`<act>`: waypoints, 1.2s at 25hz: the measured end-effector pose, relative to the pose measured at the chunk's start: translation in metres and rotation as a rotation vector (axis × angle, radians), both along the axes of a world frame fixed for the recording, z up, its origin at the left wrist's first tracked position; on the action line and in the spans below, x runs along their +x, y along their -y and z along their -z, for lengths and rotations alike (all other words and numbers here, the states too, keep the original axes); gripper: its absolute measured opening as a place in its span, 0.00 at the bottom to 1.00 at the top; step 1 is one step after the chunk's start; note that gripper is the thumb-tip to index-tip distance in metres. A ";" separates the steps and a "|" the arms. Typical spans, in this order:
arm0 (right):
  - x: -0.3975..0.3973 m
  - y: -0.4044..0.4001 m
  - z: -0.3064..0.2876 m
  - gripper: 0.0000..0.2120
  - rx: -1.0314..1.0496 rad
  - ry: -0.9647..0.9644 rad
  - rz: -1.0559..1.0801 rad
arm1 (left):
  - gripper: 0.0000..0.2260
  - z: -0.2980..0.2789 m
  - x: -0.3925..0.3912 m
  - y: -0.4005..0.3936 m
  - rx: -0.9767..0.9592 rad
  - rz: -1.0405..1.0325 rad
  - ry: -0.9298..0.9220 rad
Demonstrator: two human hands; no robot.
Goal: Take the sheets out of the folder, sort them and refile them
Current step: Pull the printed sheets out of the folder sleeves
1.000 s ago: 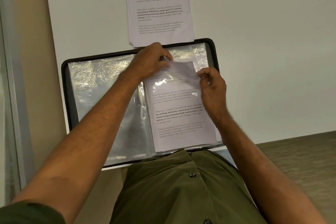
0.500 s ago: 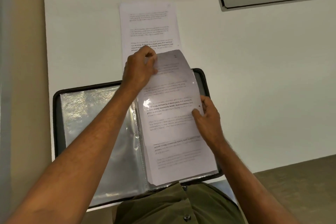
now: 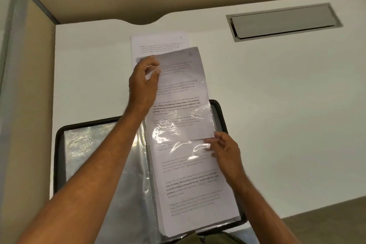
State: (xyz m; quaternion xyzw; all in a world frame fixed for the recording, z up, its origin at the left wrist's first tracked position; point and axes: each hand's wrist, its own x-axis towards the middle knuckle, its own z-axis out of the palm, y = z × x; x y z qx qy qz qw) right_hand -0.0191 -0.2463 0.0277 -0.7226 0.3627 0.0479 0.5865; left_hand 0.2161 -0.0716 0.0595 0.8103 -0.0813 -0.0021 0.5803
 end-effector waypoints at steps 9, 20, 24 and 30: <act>0.002 -0.001 0.008 0.12 -0.040 -0.013 -0.001 | 0.17 0.032 -0.024 -0.044 0.410 -0.086 -0.491; 0.001 -0.001 0.010 0.08 -0.024 0.006 -0.003 | 0.16 0.037 -0.007 -0.041 0.348 -0.055 -0.506; 0.003 0.000 0.009 0.07 -0.005 -0.005 0.005 | 0.11 0.029 0.015 -0.032 0.250 -0.178 -0.479; 0.005 0.002 0.011 0.07 -0.006 -0.034 -0.002 | 0.03 0.031 0.052 -0.026 0.187 -0.242 -0.504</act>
